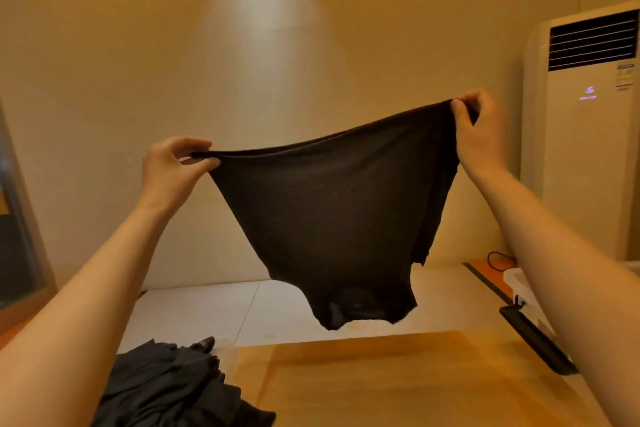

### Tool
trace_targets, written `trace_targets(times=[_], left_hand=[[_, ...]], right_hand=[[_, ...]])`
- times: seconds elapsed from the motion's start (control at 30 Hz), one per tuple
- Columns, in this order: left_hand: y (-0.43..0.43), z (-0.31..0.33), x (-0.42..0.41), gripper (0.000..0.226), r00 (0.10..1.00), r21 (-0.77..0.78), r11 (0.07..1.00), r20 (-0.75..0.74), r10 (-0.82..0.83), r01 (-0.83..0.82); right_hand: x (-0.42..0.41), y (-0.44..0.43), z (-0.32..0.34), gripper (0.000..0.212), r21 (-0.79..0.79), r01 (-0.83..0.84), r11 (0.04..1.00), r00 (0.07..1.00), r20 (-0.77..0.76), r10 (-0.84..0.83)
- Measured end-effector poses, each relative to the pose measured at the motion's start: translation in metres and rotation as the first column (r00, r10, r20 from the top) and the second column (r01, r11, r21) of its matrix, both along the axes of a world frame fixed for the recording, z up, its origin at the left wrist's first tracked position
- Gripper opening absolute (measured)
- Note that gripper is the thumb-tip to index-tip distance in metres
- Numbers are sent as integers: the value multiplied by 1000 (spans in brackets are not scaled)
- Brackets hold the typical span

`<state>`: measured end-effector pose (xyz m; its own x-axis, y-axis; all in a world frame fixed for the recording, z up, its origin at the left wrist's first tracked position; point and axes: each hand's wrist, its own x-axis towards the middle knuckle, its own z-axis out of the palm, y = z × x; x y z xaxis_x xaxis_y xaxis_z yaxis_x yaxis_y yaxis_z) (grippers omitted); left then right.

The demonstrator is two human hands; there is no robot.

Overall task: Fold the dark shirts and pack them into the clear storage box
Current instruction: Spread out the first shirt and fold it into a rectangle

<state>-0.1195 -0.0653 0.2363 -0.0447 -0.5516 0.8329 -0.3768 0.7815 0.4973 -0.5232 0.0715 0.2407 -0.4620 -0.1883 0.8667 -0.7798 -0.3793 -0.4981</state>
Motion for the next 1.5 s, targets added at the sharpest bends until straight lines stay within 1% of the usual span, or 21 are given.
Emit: trace_targets(times=[0.07,0.13,0.23,0.3,0.37,0.43,0.53,0.63,0.7,0.77,0.83,0.9,0.97,1.1,1.3,1.5], left_hand=[[11,-13,8,28,999,7,1000,54,-7,6],[26,-28,15,22,996,-24,999,86,29,-27],[56,-58,29,16,995,-21,998,87,59,-57],[78,-83,38,16,997,51,999,71,12,-16],[103,-110,44,17,998,164,985,30,-52,46],[128,-140,50,18,996,261,961,-5,-90,88],[161,-183,61,20,991,354,926,-59,-120,133],[192,-225,73,19,976,449,867,-127,-178,217],[210,-251,77,16,968,509,824,-171,-186,248],[224,-275,79,16,977,543,815,-169,-131,203],[233,-296,81,17,991,559,820,-109,-75,123],[243,-311,84,18,997,574,815,-53,-54,74],[253,-318,85,17,998,593,803,-31,-46,55],[266,-326,82,13,999,592,805,-9,-35,34],[265,-336,81,14,999,640,768,5,-31,21],[258,-334,75,11,999,613,789,-21,-43,47]], right_hand=[[5,12,-13,14,17,-4,1000,1000,17,4],[12,26,-28,17,27,-13,1000,999,49,11],[25,55,-57,12,17,-46,999,994,104,44],[36,76,-82,10,36,-72,997,987,146,66],[47,97,-111,10,99,-110,989,975,202,89],[57,118,-140,10,158,-164,974,955,273,117],[71,151,-182,14,192,-235,953,920,361,154],[87,185,-222,14,251,-274,928,887,439,143],[96,204,-246,14,293,-299,908,863,490,126],[106,221,-267,15,335,-318,887,849,517,109],[113,234,-284,13,388,-315,866,858,506,86],[113,244,-300,13,454,-281,845,889,454,52],[112,254,-311,13,522,-246,817,911,412,12],[111,265,-323,14,604,-216,767,919,391,-48],[116,265,-324,13,576,-197,794,913,404,-67],[116,257,-321,12,548,-248,799,895,445,-28]])
